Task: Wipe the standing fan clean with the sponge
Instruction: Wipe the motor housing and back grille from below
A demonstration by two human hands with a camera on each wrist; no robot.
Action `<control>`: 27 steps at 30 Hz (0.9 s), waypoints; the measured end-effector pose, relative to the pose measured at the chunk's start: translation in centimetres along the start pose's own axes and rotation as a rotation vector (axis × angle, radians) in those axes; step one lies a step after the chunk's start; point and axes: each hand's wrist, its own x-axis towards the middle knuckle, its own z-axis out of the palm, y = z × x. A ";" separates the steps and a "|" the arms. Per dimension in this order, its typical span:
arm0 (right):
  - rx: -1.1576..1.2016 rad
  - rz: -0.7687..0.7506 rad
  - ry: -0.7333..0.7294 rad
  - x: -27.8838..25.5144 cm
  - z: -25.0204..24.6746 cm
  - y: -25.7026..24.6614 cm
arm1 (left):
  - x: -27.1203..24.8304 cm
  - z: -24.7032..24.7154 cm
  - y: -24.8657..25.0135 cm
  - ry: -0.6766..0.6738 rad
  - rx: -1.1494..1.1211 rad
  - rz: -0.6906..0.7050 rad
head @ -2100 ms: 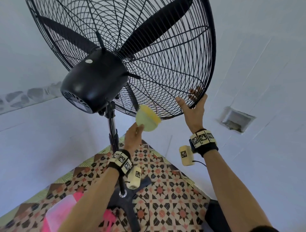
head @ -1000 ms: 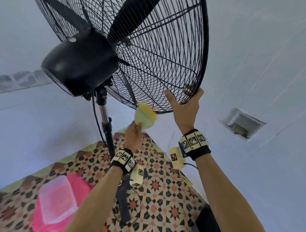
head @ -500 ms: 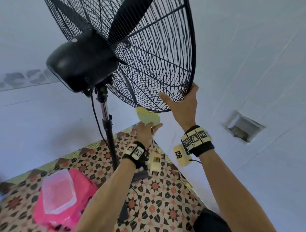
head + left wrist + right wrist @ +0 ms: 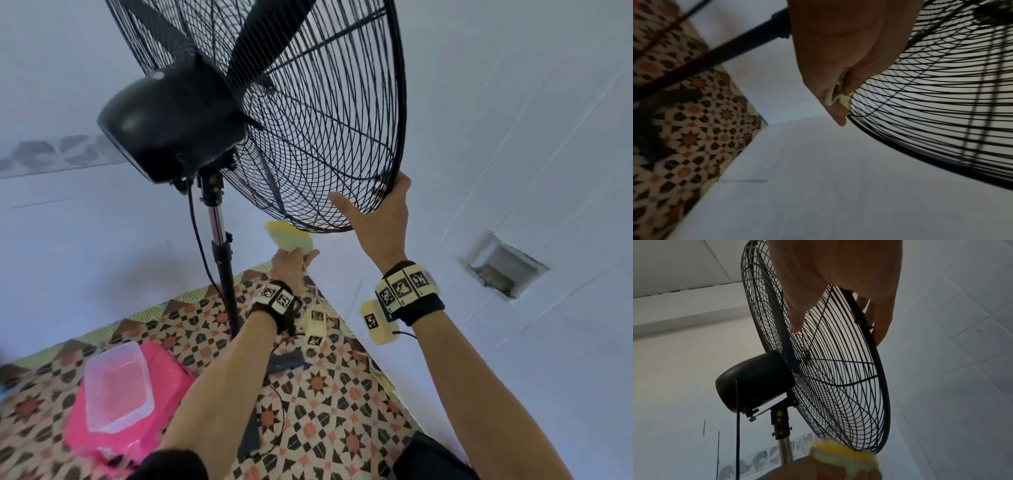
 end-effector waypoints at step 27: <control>-0.030 -0.045 0.003 0.9 -0.1 0.8 | -2.2 3.4 -2.4 -0.134 -0.823 -0.002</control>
